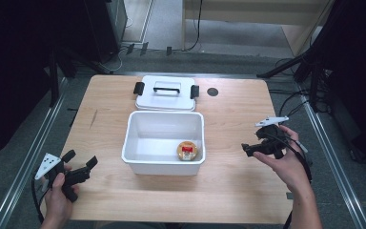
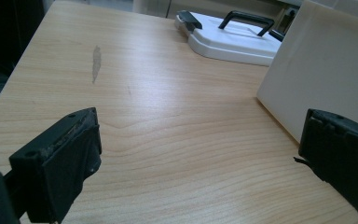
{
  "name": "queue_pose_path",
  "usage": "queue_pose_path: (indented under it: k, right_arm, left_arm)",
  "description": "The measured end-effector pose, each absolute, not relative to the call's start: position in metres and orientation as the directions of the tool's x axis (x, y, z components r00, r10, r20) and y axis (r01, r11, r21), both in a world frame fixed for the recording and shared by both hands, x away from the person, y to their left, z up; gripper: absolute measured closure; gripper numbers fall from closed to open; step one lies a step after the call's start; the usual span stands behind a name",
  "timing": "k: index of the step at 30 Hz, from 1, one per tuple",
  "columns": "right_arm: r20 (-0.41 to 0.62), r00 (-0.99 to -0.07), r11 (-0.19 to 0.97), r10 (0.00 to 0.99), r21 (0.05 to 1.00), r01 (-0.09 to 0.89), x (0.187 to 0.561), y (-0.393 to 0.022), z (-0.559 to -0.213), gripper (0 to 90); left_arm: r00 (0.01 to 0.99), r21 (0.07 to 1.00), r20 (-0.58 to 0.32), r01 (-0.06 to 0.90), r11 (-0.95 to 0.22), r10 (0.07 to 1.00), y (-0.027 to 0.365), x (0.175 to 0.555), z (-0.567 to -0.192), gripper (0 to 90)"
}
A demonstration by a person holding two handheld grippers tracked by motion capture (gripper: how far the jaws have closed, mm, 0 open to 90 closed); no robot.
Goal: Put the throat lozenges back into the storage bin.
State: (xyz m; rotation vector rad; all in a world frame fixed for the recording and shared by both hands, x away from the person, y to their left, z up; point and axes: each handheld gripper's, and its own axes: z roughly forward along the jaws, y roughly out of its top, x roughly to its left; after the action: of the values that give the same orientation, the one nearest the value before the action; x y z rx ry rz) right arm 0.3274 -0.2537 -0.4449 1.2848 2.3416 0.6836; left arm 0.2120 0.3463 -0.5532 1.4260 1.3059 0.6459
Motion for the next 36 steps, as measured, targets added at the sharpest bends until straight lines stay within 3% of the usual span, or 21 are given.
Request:
queue_pose_path:
  k: [21, 36]
  right_arm:
    - [0.001, -0.395, 0.292, 0.919, 0.673, 0.680, 0.305, -0.300, -0.503, 8.9]
    - [0.041, -0.326, 0.188, 0.945, 0.746, 0.639, 0.267, -0.343, -0.537, 2.8]
  left_arm:
    - [0.259, 0.919, -0.249, 0.367, 0.143, 0.933, 0.346, 0.212, -0.553, 0.0]
    - [0.256, 0.919, -0.248, 0.366, 0.144, 0.934, 0.346, 0.212, -0.553, 0.0]
